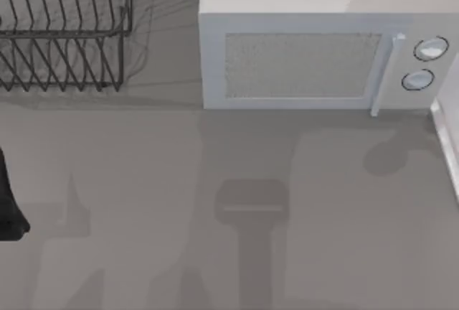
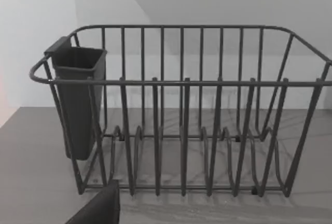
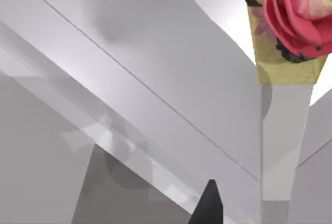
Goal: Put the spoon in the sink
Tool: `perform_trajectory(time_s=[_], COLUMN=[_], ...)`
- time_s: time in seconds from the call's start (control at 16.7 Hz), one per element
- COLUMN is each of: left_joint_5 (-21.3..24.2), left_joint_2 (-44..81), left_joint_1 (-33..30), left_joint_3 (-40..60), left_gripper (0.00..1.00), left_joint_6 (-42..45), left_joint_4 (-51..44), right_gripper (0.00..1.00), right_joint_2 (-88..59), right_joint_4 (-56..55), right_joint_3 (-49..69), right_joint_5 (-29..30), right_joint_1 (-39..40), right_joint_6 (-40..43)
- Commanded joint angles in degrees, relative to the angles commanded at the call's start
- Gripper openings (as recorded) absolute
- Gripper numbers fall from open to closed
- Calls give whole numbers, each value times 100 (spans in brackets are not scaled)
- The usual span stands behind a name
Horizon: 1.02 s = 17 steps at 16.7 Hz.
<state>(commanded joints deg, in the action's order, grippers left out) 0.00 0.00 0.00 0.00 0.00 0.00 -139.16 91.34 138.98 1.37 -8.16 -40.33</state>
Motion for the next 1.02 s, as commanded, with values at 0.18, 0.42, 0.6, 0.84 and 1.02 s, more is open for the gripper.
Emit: perform_trajectory(time_s=[0.18, 0.42, 0.6, 0.84, 1.02], left_joint_5=[0, 0, 0, 0, 0], left_joint_2=[0, 0, 0, 0, 0], left_joint_1=[0, 0, 0, 0, 0], left_joint_3=[0, 0, 0, 0, 0], left_gripper=[100, 100, 100, 100, 100], left_joint_6=[0, 0, 0, 0, 0], left_joint_4=[0, 0, 0, 0, 0], right_gripper=[0, 0, 0, 0, 0], right_joint_2=[-939, -1658, -1794, -1791, -1986], right_joint_4=[362, 600, 640, 629, 739], right_joint_3=[1409, 2522, 2730, 2716, 2943], right_joint_5=[-1, -4, -5, -9, -4], right_joint_1=[-51, -85, -92, -56, -55], right_joint_6=[64, 151, 171, 158, 159])
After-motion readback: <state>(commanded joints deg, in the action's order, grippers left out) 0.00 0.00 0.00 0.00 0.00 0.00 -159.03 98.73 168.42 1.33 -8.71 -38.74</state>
